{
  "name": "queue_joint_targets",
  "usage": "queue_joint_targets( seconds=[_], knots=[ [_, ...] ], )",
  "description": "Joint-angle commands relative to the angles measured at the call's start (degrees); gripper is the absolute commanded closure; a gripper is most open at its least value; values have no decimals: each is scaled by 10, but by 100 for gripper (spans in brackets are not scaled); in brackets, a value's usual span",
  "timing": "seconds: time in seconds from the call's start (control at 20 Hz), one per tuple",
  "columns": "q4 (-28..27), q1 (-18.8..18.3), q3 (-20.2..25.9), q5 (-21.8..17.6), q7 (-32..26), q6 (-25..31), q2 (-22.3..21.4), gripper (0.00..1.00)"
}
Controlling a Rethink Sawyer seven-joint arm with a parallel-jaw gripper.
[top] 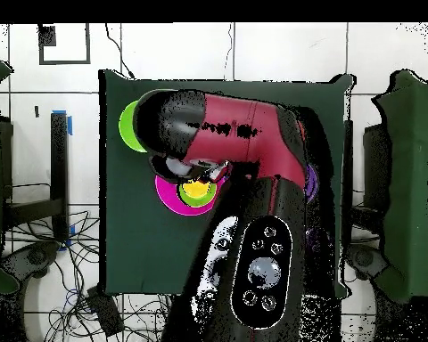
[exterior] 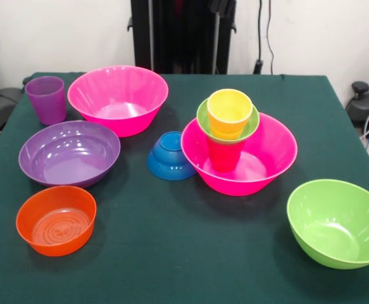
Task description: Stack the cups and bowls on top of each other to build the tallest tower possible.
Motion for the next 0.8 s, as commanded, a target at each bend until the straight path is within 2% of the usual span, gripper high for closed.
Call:
queue_joint_targets(
  seconds=[0.05, 0.45, 0.8],
  knots=[
    [14, -19, 120, -8, -137, -57, 24, 100],
    [-11, -34, 151, -24, -110, -96, 68, 100],
    [-27, -36, 153, -56, -113, -106, 88, 100]
  ],
)
